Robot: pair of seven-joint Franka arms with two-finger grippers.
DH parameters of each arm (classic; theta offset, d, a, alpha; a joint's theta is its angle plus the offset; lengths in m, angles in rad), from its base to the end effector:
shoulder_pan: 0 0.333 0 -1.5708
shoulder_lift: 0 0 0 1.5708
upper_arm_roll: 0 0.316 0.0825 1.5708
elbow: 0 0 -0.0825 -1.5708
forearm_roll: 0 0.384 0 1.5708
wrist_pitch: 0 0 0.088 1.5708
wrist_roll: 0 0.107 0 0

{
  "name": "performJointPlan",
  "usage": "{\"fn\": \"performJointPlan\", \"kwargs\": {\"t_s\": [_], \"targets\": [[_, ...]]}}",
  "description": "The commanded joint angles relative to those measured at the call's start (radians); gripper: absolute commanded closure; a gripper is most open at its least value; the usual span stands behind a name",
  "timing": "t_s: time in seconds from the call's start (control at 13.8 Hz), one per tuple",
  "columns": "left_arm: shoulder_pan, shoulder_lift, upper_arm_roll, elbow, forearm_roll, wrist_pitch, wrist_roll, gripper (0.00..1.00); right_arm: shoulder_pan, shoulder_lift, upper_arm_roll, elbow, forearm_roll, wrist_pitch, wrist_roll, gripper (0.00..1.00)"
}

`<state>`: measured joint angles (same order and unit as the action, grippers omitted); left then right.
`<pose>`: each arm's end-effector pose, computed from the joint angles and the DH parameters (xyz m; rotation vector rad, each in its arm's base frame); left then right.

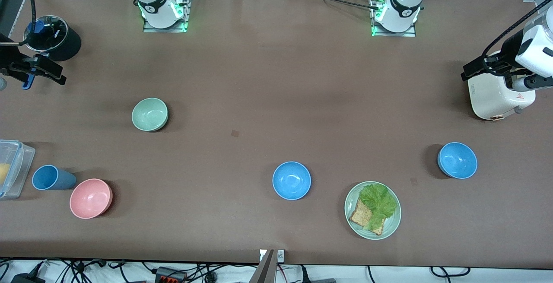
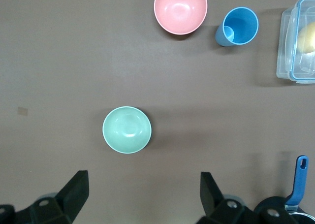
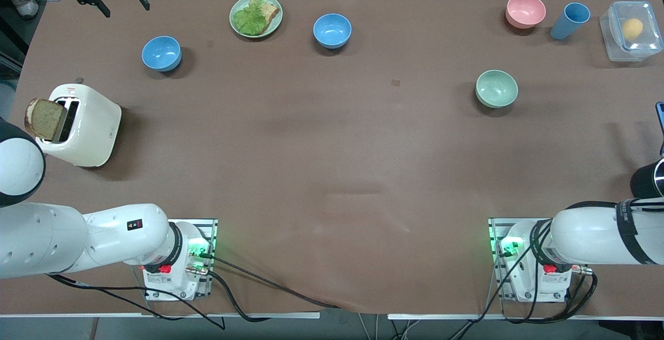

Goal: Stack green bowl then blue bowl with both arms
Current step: 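Reach the green bowl with the right gripper while the left gripper approaches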

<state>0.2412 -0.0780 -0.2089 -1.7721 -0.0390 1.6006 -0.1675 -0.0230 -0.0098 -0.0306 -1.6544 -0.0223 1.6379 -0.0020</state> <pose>0.5269 0.0094 0.5735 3.1054 0.3182 -0.1507 0.5548 -0.0321 0.5962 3.1189 -0.0780 -0.0114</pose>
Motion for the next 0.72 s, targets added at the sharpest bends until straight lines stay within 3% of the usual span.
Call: {"fn": "performJointPlan", "kwargs": {"t_s": [0.0,0.36,0.65], "targets": [[0.006,0.007,-0.007,0.019,0.017,-0.007,0.000,0.00,-0.015,-0.051,0.018,-0.069,-0.016,0.029,-0.003,0.00],[0.004,0.021,-0.009,0.040,0.019,-0.013,-0.001,0.00,-0.015,-0.030,0.018,-0.074,-0.016,0.037,0.000,0.00],[0.006,0.029,-0.003,0.051,0.019,-0.016,-0.003,0.00,-0.011,0.140,0.021,-0.077,-0.016,0.060,0.008,0.00]]}}
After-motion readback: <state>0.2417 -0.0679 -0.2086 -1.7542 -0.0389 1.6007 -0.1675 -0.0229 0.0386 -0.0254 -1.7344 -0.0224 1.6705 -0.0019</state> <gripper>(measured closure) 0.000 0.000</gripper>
